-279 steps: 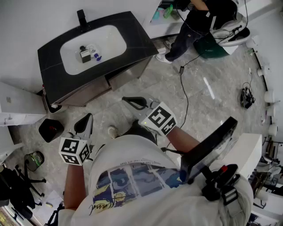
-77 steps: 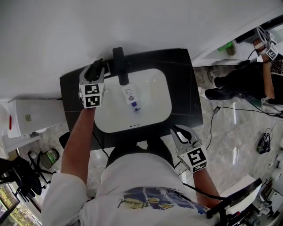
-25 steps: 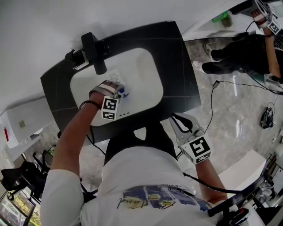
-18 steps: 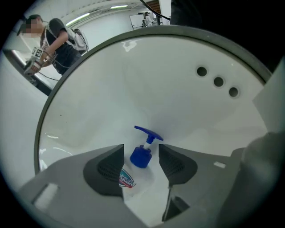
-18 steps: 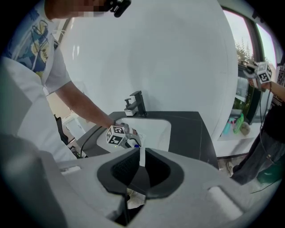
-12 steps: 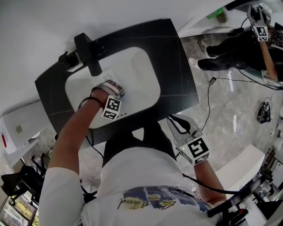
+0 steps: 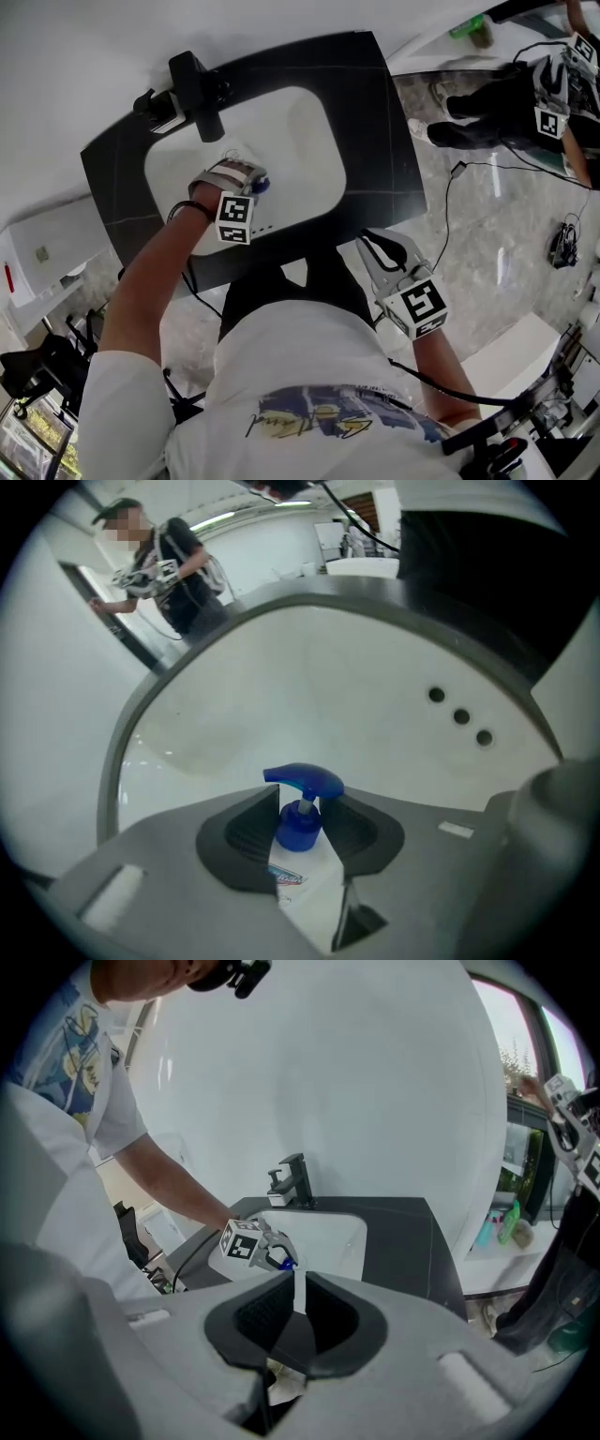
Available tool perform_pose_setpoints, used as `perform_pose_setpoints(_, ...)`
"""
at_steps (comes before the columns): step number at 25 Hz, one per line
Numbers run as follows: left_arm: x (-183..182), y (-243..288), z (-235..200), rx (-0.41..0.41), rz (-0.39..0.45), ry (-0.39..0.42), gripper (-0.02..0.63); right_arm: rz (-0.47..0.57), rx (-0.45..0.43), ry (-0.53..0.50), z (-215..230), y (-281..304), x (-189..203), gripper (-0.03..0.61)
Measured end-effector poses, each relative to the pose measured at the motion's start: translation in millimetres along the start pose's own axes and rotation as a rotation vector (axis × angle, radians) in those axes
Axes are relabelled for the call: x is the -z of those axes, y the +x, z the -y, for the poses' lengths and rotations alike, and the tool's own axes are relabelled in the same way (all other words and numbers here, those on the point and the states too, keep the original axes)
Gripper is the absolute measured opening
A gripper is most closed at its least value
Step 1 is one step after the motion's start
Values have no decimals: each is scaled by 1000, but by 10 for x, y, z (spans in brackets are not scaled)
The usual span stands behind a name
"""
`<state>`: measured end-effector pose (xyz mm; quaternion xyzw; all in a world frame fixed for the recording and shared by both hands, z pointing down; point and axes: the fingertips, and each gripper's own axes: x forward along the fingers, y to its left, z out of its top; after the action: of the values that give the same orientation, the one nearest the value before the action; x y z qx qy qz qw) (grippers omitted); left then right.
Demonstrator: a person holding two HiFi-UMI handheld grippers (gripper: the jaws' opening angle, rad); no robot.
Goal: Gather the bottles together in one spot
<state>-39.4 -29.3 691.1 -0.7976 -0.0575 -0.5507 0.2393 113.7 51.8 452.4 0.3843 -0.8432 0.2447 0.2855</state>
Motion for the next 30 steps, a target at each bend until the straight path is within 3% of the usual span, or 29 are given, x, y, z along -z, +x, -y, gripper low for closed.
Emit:
perform_pose_setpoints(10,79,-538,-531,-179,203,-803,133,-1,-44,-35,-10,-5,-49,40)
perform_pose_setpoints(13,149,-725,-613,-244,255,-984,133,39,-55,-57,-8,11,-152,38)
perform_pose_setpoints(18,247,-1132,-739,-346,333,-1189,132,49,-75,-86,-16,28,-209,38)
perform_pose_setpoints(24,384,-1757,-896,-493,396,-1334,132,65,-106,-117,-58,34,-308,38)
perform_pose_setpoints(30,901,-2437,-1028,-700,416,-1515,132,88,-139,-149,-103,173,-484,38)
